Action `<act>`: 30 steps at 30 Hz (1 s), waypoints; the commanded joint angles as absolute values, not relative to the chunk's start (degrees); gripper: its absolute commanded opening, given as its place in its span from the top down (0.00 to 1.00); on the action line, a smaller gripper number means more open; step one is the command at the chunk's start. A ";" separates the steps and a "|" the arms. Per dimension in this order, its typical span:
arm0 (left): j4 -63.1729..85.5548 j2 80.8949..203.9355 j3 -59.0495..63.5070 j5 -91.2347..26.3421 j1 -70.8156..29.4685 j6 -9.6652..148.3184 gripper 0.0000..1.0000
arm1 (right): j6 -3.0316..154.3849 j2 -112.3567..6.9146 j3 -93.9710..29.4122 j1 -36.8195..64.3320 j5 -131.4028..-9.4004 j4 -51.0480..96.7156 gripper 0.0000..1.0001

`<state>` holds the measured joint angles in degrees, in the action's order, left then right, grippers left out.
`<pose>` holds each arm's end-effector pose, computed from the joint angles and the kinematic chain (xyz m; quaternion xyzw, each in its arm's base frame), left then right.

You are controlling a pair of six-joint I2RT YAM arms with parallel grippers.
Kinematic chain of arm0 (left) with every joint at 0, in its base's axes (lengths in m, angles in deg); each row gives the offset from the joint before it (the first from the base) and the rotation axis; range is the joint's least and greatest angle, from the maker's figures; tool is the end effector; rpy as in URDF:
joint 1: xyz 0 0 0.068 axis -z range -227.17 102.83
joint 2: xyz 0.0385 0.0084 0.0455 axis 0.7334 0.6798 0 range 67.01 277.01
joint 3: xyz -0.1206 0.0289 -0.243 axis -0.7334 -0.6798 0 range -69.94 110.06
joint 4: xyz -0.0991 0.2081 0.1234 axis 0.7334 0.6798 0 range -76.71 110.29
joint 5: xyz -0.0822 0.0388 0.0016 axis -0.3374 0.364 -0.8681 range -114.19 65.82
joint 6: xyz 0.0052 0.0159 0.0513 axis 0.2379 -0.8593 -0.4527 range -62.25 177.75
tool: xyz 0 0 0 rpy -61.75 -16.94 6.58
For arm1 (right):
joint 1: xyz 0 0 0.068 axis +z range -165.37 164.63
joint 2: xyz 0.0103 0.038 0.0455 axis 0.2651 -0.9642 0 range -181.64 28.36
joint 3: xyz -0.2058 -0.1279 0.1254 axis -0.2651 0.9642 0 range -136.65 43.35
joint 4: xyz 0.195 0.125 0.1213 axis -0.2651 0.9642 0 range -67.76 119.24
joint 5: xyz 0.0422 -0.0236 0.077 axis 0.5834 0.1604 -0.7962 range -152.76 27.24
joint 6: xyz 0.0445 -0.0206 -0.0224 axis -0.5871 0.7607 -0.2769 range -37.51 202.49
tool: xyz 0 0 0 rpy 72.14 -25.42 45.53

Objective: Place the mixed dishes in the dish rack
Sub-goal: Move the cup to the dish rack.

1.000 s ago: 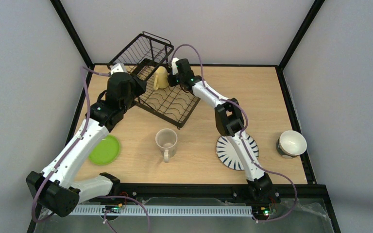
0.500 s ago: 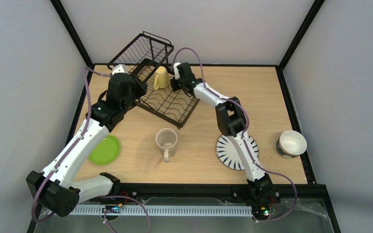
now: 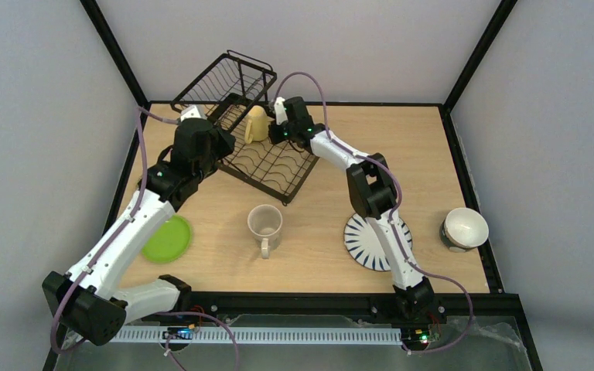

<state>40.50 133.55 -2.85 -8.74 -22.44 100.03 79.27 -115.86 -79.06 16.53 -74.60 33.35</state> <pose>0.2367 -0.0985 0.3694 -0.1984 0.8227 -0.1919 0.4970 0.4845 0.3102 0.1734 -0.2642 0.8343 0.2298 0.4257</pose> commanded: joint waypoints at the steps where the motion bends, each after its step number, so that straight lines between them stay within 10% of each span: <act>1: 40.09 132.57 -4.79 -8.53 -22.30 98.67 0.16 | 77.79 -115.77 -78.51 16.80 -80.41 27.90 0.92; 30: 37.20 130.98 -7.86 -7.49 -22.30 96.93 0.15 | 75.64 -127.25 -92.26 16.62 -82.54 24.41 0.91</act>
<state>38.11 132.07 -6.76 -8.07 -22.44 97.54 76.01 -126.33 -89.72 16.53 -82.73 25.86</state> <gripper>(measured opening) 0.844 0.084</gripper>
